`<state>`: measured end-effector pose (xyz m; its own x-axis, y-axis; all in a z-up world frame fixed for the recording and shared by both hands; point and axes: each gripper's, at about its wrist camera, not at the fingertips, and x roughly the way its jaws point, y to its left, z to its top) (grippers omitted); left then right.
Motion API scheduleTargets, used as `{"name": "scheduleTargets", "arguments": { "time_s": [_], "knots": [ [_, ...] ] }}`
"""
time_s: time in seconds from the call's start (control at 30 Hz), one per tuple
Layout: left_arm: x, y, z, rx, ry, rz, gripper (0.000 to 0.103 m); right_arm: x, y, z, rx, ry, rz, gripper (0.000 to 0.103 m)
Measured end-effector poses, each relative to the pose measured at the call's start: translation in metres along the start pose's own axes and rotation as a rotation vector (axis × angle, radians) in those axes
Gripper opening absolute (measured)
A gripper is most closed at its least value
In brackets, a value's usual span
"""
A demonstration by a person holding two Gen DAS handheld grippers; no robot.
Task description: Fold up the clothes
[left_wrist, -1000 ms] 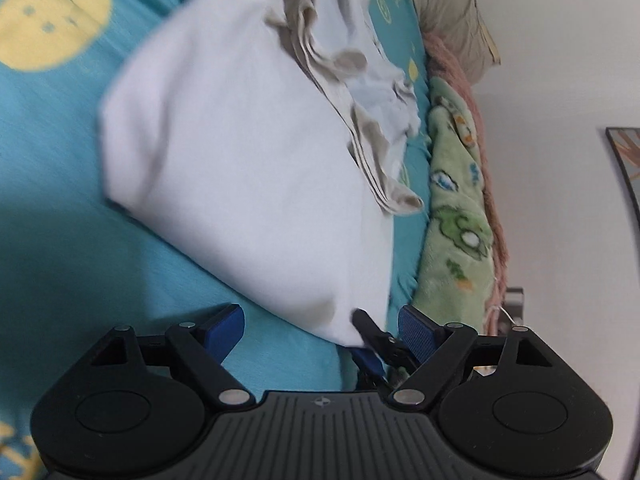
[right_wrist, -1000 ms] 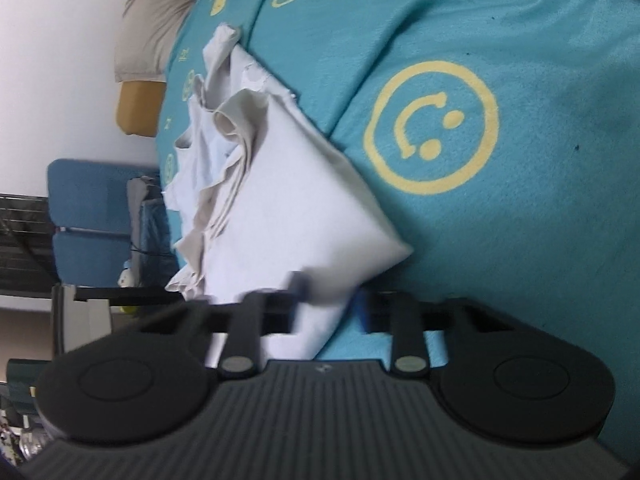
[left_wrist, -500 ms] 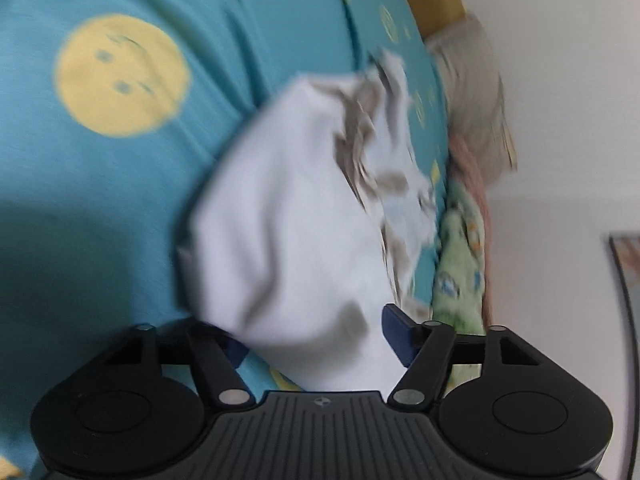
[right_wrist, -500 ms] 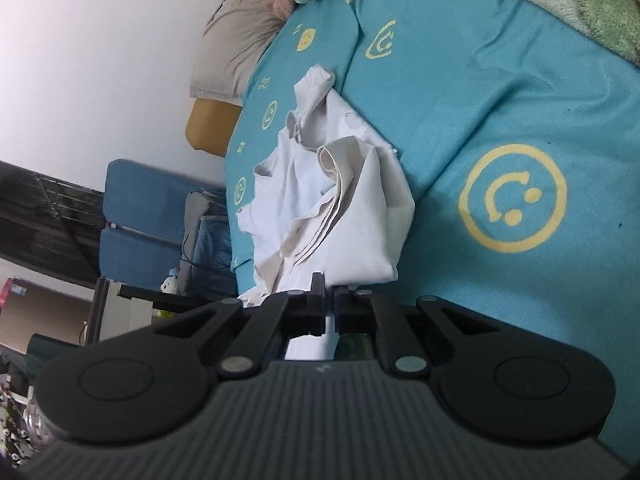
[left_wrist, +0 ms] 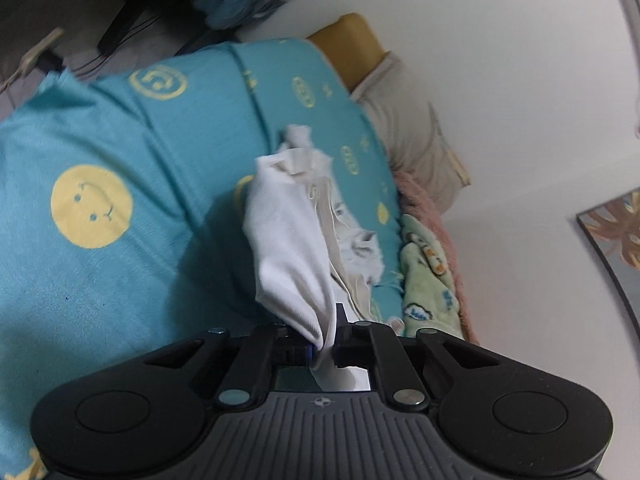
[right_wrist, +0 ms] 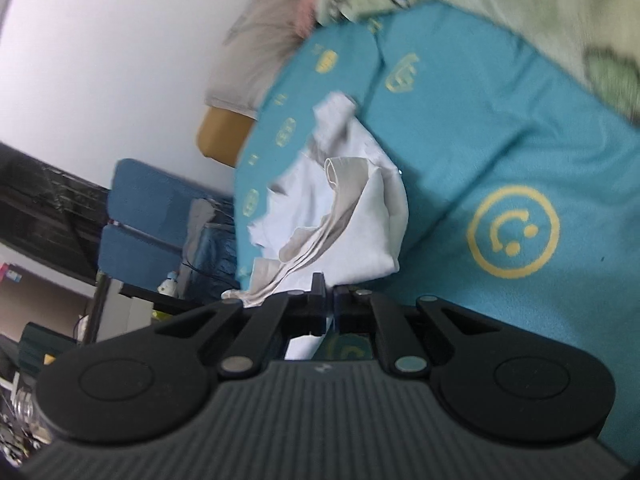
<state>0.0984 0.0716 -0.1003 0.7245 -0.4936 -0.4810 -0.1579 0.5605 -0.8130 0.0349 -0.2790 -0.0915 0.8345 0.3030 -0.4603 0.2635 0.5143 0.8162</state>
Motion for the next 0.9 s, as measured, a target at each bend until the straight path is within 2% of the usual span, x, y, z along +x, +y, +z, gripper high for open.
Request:
{"name": "scheduleTargets", "arguments": {
  "time_s": [0.17,0.37,0.47,0.57,0.7,0.9],
  "knots": [
    [-0.063,-0.026,-0.017,0.024,0.011,-0.003,0.008,-0.054,0.028,-0.005,-0.05,-0.025,0.009,0.006],
    [-0.151,-0.036,-0.056,0.068,0.054,0.022,0.008,-0.128,0.032,-0.032,-0.077,-0.019,0.013,0.006],
    [-0.19,-0.029,-0.08,0.043,0.095,0.025,0.008,-0.153,0.027,-0.044,-0.078,-0.017,0.016,0.006],
    [-0.214,-0.019,-0.098,-0.009,0.132,-0.015,0.008,-0.169,0.021,-0.051,-0.074,-0.019,0.017,0.006],
    [-0.206,-0.018,-0.1,0.001,0.134,0.01,0.008,-0.19,0.012,-0.061,-0.068,-0.023,0.018,0.006],
    [-0.14,-0.031,-0.062,0.015,0.142,0.062,0.009,-0.13,0.016,-0.028,-0.056,-0.013,-0.012,0.006]
  ]
}}
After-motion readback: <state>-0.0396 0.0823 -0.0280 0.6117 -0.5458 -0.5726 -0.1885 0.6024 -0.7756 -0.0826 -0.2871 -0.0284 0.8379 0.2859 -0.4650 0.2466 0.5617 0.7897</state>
